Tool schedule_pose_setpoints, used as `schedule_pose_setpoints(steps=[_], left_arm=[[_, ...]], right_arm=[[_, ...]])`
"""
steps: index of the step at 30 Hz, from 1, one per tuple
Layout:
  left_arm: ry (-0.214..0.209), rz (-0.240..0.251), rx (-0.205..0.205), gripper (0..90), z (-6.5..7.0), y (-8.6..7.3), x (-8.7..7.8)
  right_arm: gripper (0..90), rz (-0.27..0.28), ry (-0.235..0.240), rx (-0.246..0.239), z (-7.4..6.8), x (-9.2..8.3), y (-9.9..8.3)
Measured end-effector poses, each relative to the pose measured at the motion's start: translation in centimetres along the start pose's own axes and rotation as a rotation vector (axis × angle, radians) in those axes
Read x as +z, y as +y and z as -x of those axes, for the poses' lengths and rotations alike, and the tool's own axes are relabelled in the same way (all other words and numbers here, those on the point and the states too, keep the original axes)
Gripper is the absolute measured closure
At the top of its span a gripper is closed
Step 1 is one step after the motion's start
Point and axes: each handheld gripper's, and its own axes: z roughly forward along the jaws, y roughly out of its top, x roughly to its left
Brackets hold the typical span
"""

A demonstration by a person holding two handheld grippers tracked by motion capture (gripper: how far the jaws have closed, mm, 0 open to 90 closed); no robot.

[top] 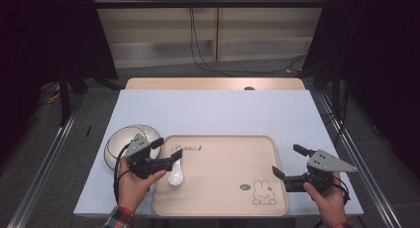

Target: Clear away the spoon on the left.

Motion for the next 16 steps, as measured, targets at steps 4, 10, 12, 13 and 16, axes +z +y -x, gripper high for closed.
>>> schedule_pose_setpoints(steps=[4,10,12,13,16], left_arm=[[-0.016,0.011,0.001,14.4,-0.04,0.22,-0.20],[-0.009,0.019,0.018,12.6,-0.03,0.50,-0.65],[-0.007,0.023,0.017,12.3,-0.01,0.51,-0.64],[-0.008,0.024,0.016,12.3,-0.01,0.52,-0.65],[-0.009,0.024,0.015,12.3,-0.01,0.52,-0.63]], right_arm=[[1.4,-0.003,-0.002,-0.001,0.09,-0.06,-0.06],[1.3,-0.002,-0.005,0.002,0.10,-0.10,-0.03],[1.3,-0.001,0.000,0.000,0.06,0.03,-0.08],[1.3,-0.005,-0.002,0.002,0.05,0.02,-0.10],[1.1,-0.002,0.001,0.002,0.12,0.04,-0.12]])
